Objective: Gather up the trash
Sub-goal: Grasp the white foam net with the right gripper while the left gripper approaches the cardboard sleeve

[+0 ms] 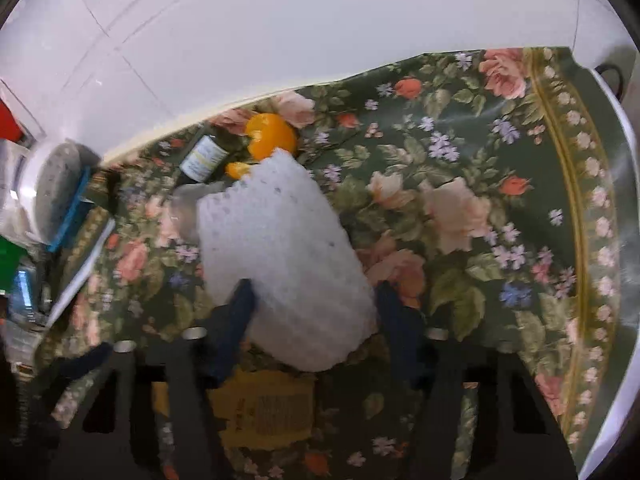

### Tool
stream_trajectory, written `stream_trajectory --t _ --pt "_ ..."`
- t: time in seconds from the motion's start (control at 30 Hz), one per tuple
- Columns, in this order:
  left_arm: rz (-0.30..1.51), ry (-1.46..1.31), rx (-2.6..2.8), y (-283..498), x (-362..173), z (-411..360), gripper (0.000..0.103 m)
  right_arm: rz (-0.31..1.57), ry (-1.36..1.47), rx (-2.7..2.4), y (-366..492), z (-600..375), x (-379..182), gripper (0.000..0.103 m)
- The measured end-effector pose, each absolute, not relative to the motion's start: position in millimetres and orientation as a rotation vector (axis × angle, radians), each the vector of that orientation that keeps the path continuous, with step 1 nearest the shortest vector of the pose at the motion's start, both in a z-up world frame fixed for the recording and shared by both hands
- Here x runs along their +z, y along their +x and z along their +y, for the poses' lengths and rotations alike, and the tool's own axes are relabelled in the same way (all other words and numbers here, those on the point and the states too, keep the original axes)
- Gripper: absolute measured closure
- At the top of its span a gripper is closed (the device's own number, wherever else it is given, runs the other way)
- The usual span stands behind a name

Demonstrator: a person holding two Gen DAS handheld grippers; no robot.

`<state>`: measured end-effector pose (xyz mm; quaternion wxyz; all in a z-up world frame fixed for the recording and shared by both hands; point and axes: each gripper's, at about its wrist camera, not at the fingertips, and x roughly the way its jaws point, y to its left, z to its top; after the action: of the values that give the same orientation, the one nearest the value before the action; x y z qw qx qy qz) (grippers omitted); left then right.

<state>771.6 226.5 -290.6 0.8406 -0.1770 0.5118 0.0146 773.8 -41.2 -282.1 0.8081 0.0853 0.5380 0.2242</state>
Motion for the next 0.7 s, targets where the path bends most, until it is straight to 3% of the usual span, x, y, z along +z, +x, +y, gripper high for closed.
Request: stream_trajectory --t 0.1,0.27,0.37,0.43,0.5,0.7 --pt "1.098 -0.382 0.016 775.6 -296.4 218.9 0.016 1.123 0.156 0.467 764.6 -45.6 -273.8 0.064" --pt "1.110 -0.389 -0.019 781.1 -301.2 202.4 0.023 1.052 0.160 0.441 746.2 -65.2 -258.9 0.067" --pt "1.124 -0.380 -0.053 786.0 -305.6 189.5 0.035 1.023 0.148 0.402 736.2 -80.5 -251.2 0.067" --pt "1.139 -0.370 -0.072 788.7 -309.6 180.5 0.050 1.007 0.141 0.373 726.7 -91.7 -246.8 0.067" --pt "1.156 -0.372 -0.105 790.5 -314.2 170.8 0.055 1.009 0.134 0.350 718.9 -98.0 -245.9 0.067" --pt "1.148 -0.336 -0.097 788.0 -299.0 152.4 0.054 1.016 0.119 0.242 689.4 -126.5 -248.9 0.067"
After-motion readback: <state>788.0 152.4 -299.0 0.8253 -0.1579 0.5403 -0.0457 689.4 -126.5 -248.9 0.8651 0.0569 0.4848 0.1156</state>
